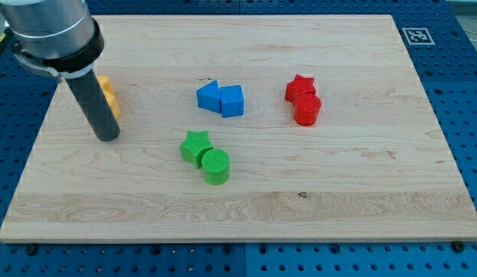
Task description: Move the green circle above the green star
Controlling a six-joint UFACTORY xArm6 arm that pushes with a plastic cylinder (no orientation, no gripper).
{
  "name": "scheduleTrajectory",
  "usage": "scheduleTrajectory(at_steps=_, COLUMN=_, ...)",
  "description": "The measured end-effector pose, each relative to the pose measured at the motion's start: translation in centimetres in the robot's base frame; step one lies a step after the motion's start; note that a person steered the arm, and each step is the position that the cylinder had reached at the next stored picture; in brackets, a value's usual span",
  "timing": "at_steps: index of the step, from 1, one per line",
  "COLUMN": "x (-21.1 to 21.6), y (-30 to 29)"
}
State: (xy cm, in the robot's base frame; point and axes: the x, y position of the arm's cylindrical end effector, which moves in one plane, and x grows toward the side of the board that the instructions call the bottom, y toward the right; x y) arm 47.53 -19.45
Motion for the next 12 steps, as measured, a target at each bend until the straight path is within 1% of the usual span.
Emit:
scheduleTrajectory(at_steps=1, x=0.1, y=0.2)
scheduleTrajectory(at_steps=2, x=1.9, y=1.2)
scheduleTrajectory(at_steps=4, x=3.9, y=3.2)
scheduleTrajectory(at_steps=5, x=6.0, y=4.9)
scheduleTrajectory(at_steps=6, x=7.5, y=7.9)
scheduleTrajectory(at_steps=7, x=8.1, y=13.6)
scheduleTrajectory(at_steps=8, x=8.1, y=15.5)
scheduleTrajectory(at_steps=9, x=8.2, y=16.6)
scheduleTrajectory(at_steps=12, x=8.2, y=17.0)
